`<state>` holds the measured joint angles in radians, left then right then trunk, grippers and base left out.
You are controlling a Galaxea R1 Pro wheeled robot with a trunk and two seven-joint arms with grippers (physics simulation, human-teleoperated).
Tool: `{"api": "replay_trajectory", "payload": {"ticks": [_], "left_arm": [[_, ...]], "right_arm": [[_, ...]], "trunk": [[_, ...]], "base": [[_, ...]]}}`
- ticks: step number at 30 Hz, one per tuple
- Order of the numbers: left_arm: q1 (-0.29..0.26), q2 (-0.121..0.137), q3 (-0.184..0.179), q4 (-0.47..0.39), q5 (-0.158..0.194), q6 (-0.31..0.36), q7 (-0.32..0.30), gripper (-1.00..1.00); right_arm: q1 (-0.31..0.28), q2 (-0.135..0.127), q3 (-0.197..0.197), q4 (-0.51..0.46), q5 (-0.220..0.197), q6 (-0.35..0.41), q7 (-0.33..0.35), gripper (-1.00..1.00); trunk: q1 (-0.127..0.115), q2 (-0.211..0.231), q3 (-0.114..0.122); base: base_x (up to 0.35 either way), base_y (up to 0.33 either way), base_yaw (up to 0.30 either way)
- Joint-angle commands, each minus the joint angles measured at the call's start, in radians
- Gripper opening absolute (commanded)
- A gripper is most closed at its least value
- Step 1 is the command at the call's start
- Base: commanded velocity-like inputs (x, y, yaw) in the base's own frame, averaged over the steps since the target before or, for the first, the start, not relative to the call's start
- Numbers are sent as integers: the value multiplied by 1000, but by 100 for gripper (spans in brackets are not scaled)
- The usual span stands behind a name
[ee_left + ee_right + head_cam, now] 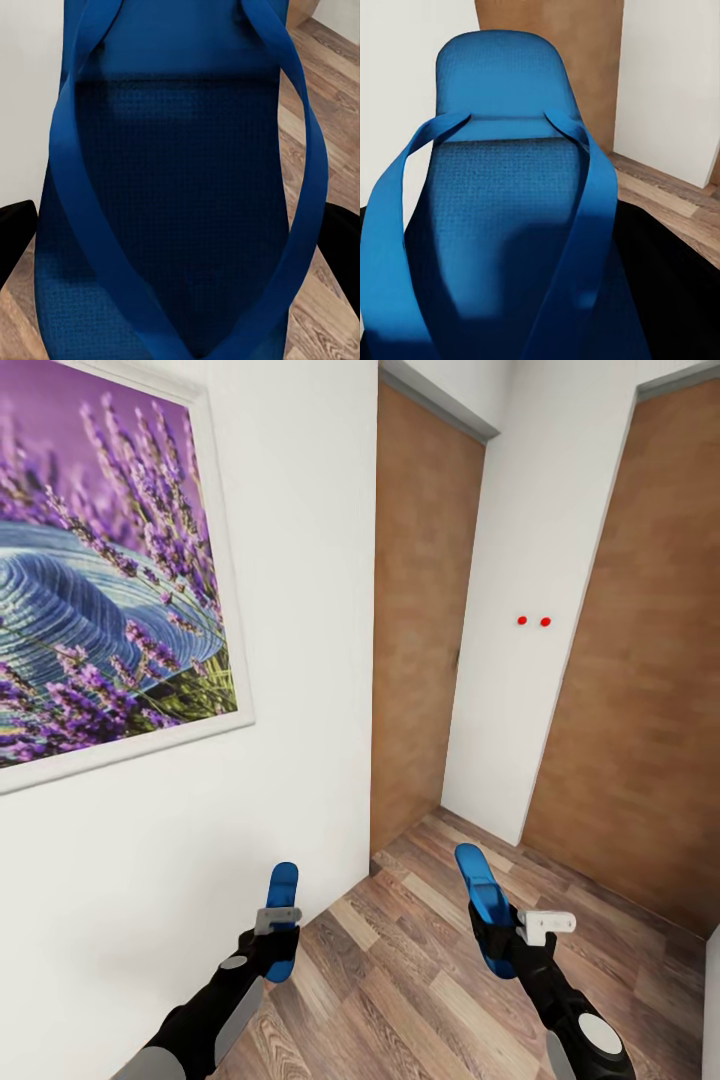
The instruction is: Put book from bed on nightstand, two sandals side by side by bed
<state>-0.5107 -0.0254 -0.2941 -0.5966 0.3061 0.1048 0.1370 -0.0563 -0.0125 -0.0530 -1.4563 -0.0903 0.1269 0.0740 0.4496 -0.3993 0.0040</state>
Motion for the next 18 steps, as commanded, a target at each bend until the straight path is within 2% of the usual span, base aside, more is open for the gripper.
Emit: {"api": "replay_trajectory", "payload": {"ticks": [1, 18], "left_arm": [[0, 1, -6, -2, 10, 3, 9, -100], [0, 1, -7, -4, 10, 4, 6, -100]], "right_arm": [[0, 0, -2, -1, -9, 6, 5, -100], [0, 0, -2, 0, -9, 5, 6, -100]], "trunk": [[0, -1, 0], [0, -1, 3]], "base": [[0, 0, 0], [0, 0, 0]]}}
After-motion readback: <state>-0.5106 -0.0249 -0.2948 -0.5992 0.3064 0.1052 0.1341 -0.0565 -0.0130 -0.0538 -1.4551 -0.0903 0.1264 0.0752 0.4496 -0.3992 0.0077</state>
